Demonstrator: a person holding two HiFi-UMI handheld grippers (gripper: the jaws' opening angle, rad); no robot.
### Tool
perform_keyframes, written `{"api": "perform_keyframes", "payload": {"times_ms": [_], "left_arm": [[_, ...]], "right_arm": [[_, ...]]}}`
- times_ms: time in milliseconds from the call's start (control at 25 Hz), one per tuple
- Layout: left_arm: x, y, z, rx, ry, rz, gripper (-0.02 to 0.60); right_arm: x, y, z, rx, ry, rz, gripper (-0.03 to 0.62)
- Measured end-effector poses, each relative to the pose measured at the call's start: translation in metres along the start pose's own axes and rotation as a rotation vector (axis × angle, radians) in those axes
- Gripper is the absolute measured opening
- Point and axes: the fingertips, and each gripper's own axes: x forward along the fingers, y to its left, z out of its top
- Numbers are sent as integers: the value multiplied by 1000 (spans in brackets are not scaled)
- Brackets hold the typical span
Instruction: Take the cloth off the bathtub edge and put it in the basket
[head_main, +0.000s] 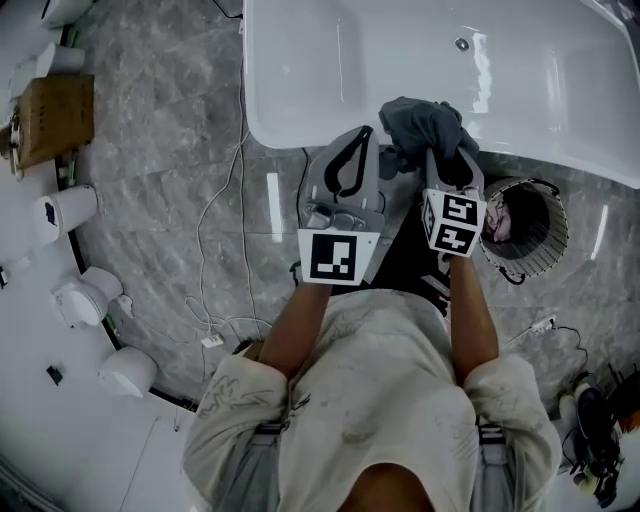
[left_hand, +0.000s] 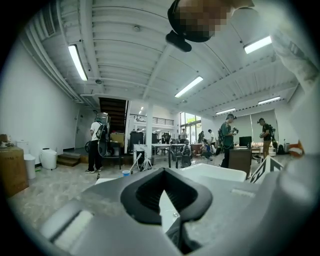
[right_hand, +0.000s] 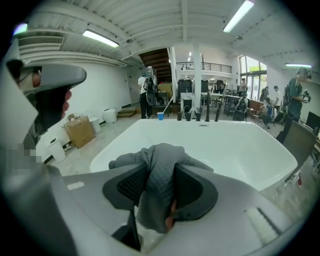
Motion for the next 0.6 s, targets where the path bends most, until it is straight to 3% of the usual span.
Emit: {"api": "perform_keyframes", "payload": {"times_ms": [600], "left_arm": [[-32, -16, 84, 9, -167, -19, -3]], "right_arm": [[-125, -14, 122, -34, -334, -79, 164]]}}
